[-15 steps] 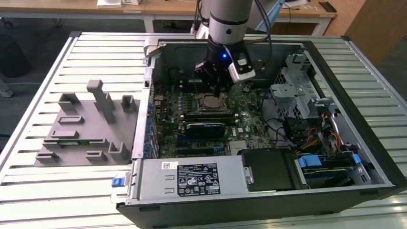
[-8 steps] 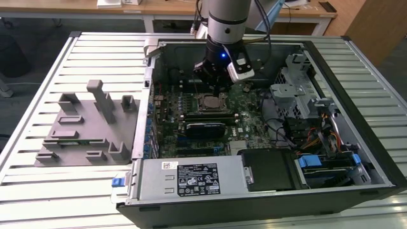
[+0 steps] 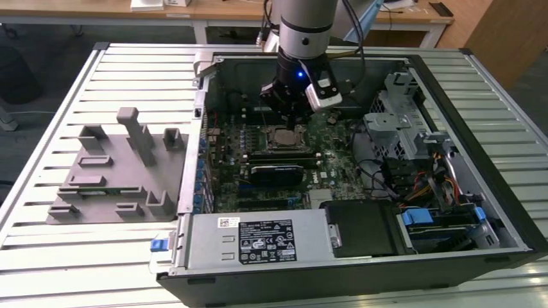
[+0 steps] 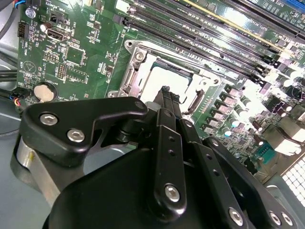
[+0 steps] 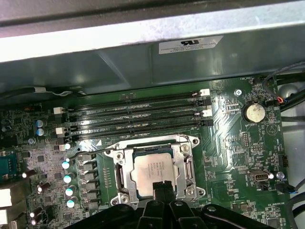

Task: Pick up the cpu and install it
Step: 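Install the first cpu locking lever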

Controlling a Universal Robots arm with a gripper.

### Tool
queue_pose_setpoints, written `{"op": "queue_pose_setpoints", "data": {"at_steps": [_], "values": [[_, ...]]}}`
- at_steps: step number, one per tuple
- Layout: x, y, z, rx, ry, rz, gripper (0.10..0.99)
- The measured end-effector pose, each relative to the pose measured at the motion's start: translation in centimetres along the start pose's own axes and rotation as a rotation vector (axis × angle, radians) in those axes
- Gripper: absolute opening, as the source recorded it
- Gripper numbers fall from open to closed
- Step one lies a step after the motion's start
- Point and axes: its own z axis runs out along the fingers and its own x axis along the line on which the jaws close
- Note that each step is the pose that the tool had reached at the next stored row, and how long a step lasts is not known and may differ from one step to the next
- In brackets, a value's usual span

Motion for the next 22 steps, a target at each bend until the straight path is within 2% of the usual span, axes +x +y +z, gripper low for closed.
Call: {"op": "queue_pose_setpoints", "data": {"at_steps": [5, 8, 22], "values": [[0.05, -0.01, 0.0, 0.0, -0.0001, 0.0, 0.106], [0.49, -0.08, 0.0, 0.0, -0.0001, 0.0, 0.106], [5.17, -0.71, 0.06, 0.0, -0.0021, 0.0, 0.106]]}}
